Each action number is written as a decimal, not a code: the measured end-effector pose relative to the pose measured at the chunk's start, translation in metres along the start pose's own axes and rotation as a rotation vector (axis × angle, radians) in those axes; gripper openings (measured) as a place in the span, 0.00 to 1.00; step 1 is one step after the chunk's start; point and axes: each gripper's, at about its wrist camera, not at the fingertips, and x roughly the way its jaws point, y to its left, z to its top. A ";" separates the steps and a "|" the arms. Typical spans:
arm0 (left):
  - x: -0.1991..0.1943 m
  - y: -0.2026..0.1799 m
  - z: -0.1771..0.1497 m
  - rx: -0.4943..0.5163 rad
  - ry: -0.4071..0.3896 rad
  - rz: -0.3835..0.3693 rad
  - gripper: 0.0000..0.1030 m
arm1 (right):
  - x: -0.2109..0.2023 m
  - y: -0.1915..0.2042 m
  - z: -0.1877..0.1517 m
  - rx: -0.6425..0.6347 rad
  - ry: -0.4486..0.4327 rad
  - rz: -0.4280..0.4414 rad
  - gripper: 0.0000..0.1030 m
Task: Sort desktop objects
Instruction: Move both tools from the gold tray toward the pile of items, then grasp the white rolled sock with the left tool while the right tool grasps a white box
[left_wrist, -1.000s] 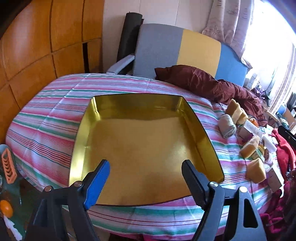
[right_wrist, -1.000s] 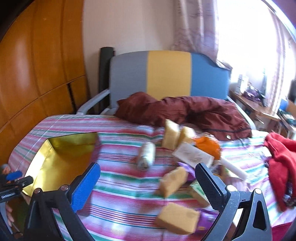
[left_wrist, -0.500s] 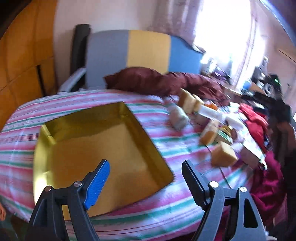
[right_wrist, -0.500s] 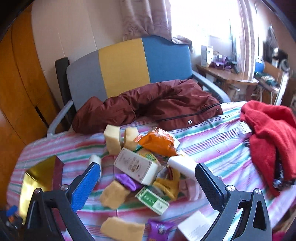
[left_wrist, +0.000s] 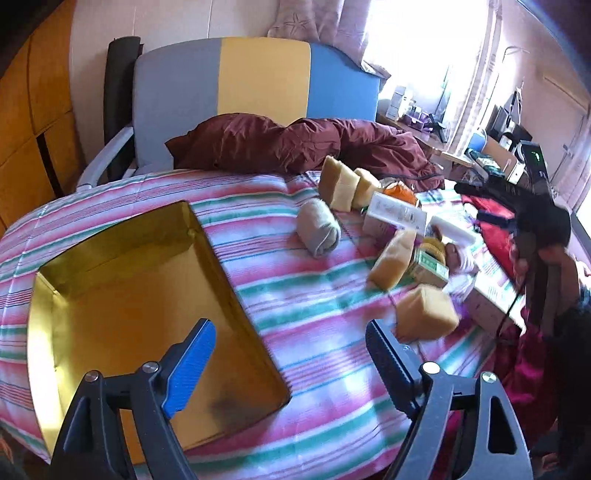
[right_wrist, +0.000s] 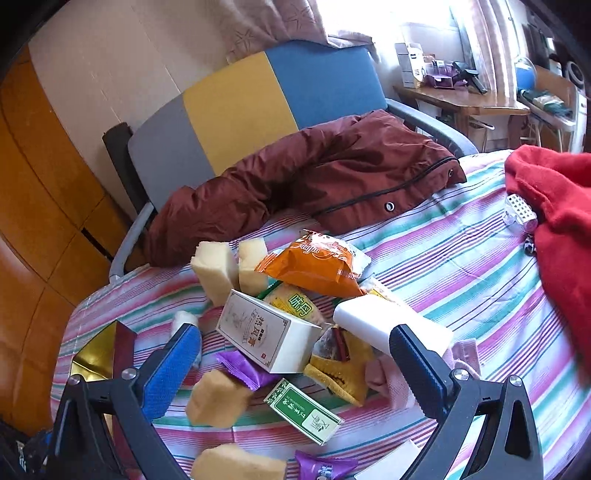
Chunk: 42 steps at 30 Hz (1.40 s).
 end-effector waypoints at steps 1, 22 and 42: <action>0.005 -0.001 0.004 -0.013 0.012 0.007 0.81 | 0.000 -0.001 0.000 0.002 0.002 0.000 1.00; 0.134 -0.019 0.094 -0.156 0.215 -0.094 0.72 | 0.006 0.026 -0.007 -0.138 0.016 -0.010 1.00; 0.214 -0.013 0.101 -0.176 0.341 -0.076 0.57 | 0.067 0.091 0.006 -0.557 0.150 -0.046 1.00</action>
